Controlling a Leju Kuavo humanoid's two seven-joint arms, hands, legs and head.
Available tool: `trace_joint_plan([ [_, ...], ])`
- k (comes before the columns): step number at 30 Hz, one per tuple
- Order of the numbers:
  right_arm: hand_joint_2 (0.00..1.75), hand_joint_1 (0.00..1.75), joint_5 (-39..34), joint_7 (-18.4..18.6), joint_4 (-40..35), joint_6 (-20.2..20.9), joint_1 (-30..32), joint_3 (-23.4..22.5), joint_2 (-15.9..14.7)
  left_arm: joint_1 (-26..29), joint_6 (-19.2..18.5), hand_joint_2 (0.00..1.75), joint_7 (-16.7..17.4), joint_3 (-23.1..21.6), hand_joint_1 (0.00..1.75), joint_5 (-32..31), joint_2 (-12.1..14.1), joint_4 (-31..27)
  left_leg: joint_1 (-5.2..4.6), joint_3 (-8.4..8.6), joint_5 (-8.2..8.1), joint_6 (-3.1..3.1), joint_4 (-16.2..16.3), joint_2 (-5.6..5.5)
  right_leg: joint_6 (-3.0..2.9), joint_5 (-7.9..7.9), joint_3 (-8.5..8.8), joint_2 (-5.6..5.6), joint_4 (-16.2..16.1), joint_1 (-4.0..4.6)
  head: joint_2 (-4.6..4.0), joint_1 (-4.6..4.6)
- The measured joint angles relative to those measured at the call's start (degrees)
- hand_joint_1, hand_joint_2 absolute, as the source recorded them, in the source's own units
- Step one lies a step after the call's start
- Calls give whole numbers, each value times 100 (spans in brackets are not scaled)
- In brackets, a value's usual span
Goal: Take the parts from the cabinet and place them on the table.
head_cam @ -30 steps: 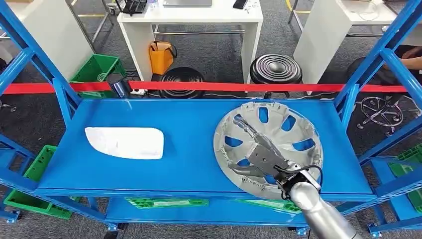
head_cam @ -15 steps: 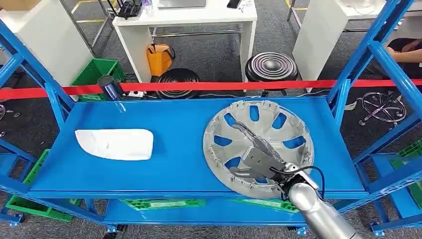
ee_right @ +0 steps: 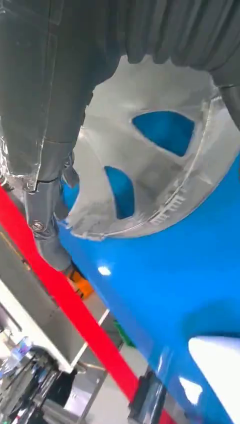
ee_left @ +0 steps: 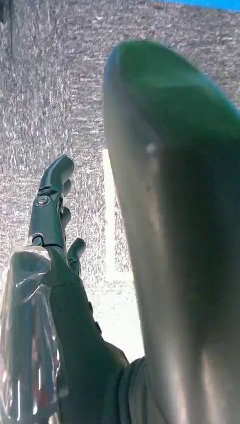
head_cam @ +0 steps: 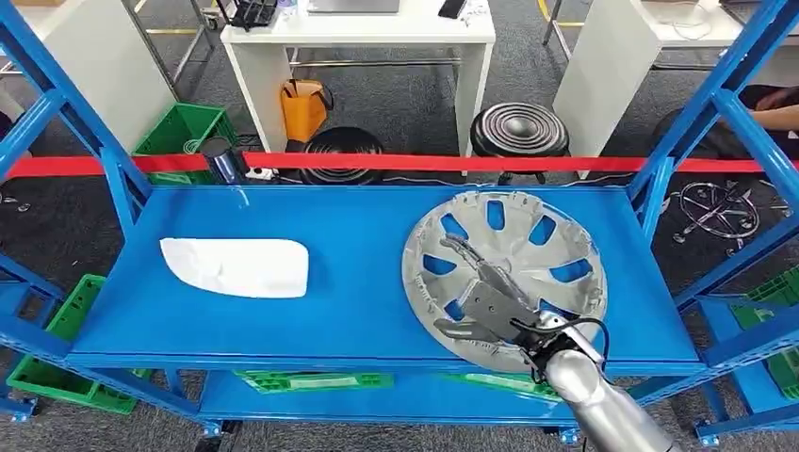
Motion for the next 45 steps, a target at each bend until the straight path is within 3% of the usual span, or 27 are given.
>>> trace_joint_plan([
  [2,175,0,11,13,0,0,3,-2,0,-1,7,0,7,-7,0,9,-6,0,4,2,-6,-10,24,-7,123,251,306,-3,-551,-21,0,0],
  [4,175,0,20,28,-2,0,-10,-4,2,-3,7,0,7,-9,0,35,-20,0,7,-14,-53,-76,114,-17,224,637,866,-32,-1632,-52,0,0],
  [6,175,0,29,52,-7,7,-7,0,18,-5,11,0,13,-9,0,39,-7,0,-32,-90,-97,-146,230,-22,69,631,932,-20,-1788,-29,0,-9],
  [8,175,0,31,59,-7,26,-4,2,24,12,-4,0,31,-9,0,57,-9,2,-17,-112,-48,-187,230,-30,38,654,910,-19,-1751,5,0,-9],
  [10,175,0,31,59,-7,26,-27,2,42,18,-13,0,35,-11,0,59,-2,9,6,-142,-134,-228,290,-45,-25,694,905,-24,-1782,-76,0,-2],
  [11,175,0,31,59,-7,26,-34,2,50,17,-13,0,35,-13,0,63,-9,11,9,-202,-316,-278,460,-43,-55,712,890,-23,-1782,-71,0,-28],
  [14,175,0,31,59,-4,26,-45,4,74,17,-13,0,35,-13,0,63,15,22,87,-653,-1005,-391,1643,-42,-129,758,811,-25,-1779,-51,0,-33],
  [15,175,0,31,61,-2,26,-45,4,74,18,-13,0,35,-18,0,63,13,26,100,-726,-1046,-398,1857,-41,-133,755,782,-22,-1779,-42,0,-28],
  [16,175,0,31,61,-2,26,-43,4,74,21,-13,0,35,-26,0,65,5,26,104,-681,-976,-389,1831,-40,-152,772,759,-22,-1779,-33,0,-31],
  [18,175,0,31,61,-2,26,-43,4,74,18,-7,0,33,-46,0,90,7,26,99,-278,-602,-327,1152,-43,-147,808,737,-19,-1780,-12,0,-31],
  [19,175,0,31,61,-4,26,-44,0,79,15,2,0,33,-46,0,101,15,26,72,82,-364,-245,556,-49,-144,825,739,-17,-1783,1,0,-31],
  [20,175,0,31,61,-9,26,-45,-4,85,3,9,0,33,-46,0,107,37,26,45,247,-410,-160,236,-47,-125,841,740,-20,-1788,-22,0,-26],
  [21,175,0,31,61,-9,26,-62,-9,87,0,11,0,33,-50,0,107,39,26,27,247,-420,-142,205,-22,-77,870,718,-23,-1789,31,0,-15],
  [23,175,0,33,61,-11,26,-61,0,116,10,11,0,44,-50,0,129,55,28,-20,221,-376,-85,217,-31,-7,925,708,-32,-1796,-32,0,-24],
  [25,175,0,35,61,-28,26,-63,-6,122,6,-9,0,68,-50,0,160,72,28,-40,229,-203,-11,24,-10,105,1022,726,-25,-1909,16,0,-26],
  [26,175,0,37,61,-26,26,-68,-11,109,-4,-13,0,68,-52,0,160,46,28,17,266,-102,-25,-86,23,62,882,619,-39,-1794,-8,0,-24],
  [27,175,0,37,61,-26,26,-90,-13,109,-13,-13,0,68,-52,0,162,37,28,21,213,-61,21,-115,17,-1,625,469,-25,-1463,8,0,-13],
  [28,175,0,41,63,-26,26,-98,-15,109,-12,-11,0,68,-52,0,162,35,28,18,157,-49,2,-110,18,-27,405,297,-25,-1019,9,0,-9],
  [30,175,0,46,68,-17,26,-70,-13,109,1,9,0,68,-59,0,166,20,28,1,77,-6,-7,-98,24,-6,88,12,-25,-164,0,0,-9],
  [32,175,0,55,68,-9,28,-62,-13,107,-1,31,0,66,-70,0,170,17,28,0,7,28,-31,-64,28,111,198,206,-28,-277,-6,0,-7],
  [34,175,0,66,68,-9,26,-71,-22,107,-1,44,0,63,-87,0,173,7,28,7,-34,27,-47,8,25,210,479,887,-34,-1330,-35,0,-7],
  [35,175,0,66,68,-9,26,-78,-28,109,-5,48,0,59,-94,0,175,0,28,-3,-68,9,-76,74,25,191,460,1197,-51,-1899,-47,0,-4],
  [36,175,0,66,68,-9,26,-82,-28,111,-8,52,0,55,-94,0,175,2,28,-30,-120,3,-100,103,17,112,455,1272,-27,-1866,-1,0,-9],
  [39,175,0,87,74,9,33,-74,-31,109,-3,85,0,50,-103,0,175,-2,28,-16,-159,30,-174,181,22,7,468,1177,-12,-1856,15,0,-13],
  [40,175,0,98,79,18,37,-75,-28,109,-5,92,0,50,-107,0,175,4,28,-10,-187,11,-193,219,14,-43,499,1178,-11,-1885,-63,0,-4],
  [42,175,0,105,79,22,44,-90,-28,109,-6,98,0,50,-127,0,175,0,28,27,-342,-313,-288,610,-17,-115,525,1170,-8,-1884,-60,0,-33],
  [45,175,0,114,83,41,46,-85,-13,109,0,98,0,50,-146,0,175,15,28,78,-951,-915,-379,1991,-17,-135,537,1135,-8,-1879,-28,0,-31],
])
